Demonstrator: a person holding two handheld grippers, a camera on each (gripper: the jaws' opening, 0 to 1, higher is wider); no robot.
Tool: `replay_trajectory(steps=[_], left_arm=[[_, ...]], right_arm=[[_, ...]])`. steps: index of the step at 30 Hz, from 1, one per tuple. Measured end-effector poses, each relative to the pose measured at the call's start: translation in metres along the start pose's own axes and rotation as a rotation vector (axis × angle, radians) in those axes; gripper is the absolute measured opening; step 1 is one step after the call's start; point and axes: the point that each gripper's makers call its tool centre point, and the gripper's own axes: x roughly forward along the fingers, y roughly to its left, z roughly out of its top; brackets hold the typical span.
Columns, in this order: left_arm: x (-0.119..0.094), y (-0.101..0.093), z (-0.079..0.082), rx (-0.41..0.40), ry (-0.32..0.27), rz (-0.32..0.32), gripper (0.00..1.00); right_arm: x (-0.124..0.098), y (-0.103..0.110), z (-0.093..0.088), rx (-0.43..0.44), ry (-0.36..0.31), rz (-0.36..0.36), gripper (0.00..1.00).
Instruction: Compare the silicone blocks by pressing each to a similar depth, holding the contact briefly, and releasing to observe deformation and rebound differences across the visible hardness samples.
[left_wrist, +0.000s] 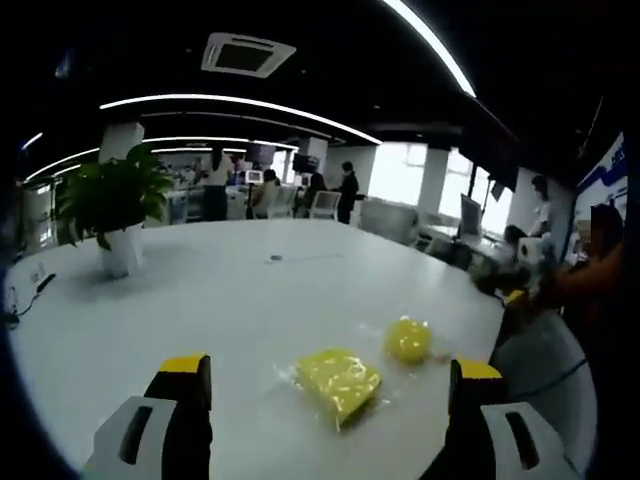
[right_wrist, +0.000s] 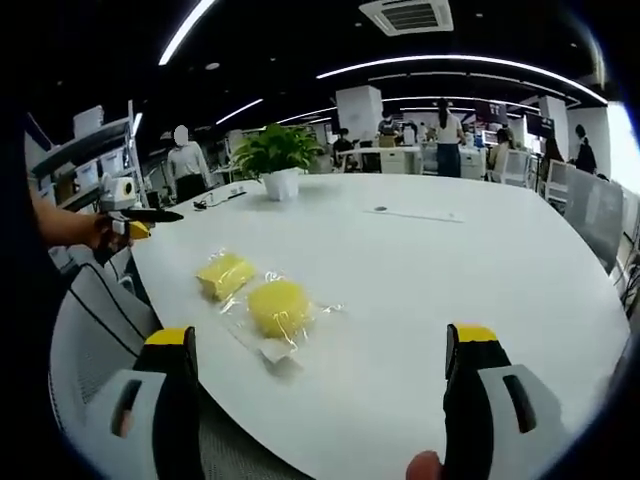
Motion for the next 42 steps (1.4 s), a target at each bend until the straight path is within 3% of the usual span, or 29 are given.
replay_trajectory(steps=[5,21,28,31,42], left_arm=[[-0.002,0.002,-0.002,-0.02,-0.009,0.008,1.0],[-0.005,0.012,-0.018,-0.029,0.052,0.021,1.0],[-0.004,0.013,-0.016,-0.036,0.045,0.015,1.0],[-0.003,0.015,-0.011,-0.026,0.011,0.019,1.0],[-0.006,0.017,-0.019,-0.07,0.06,0.033,1.0]], right_arm=[[0.0,0.002,0.0,-0.013,-0.003,0.009,0.97],[0.001,0.007,-0.007,-0.025,0.002,0.009,0.97],[0.0,0.004,-0.006,0.011,0.021,0.001,0.97],[0.0,0.004,-0.007,0.018,0.033,0.008,0.97],[-0.004,0.002,-0.011,0.009,0.047,-0.02,0.97]])
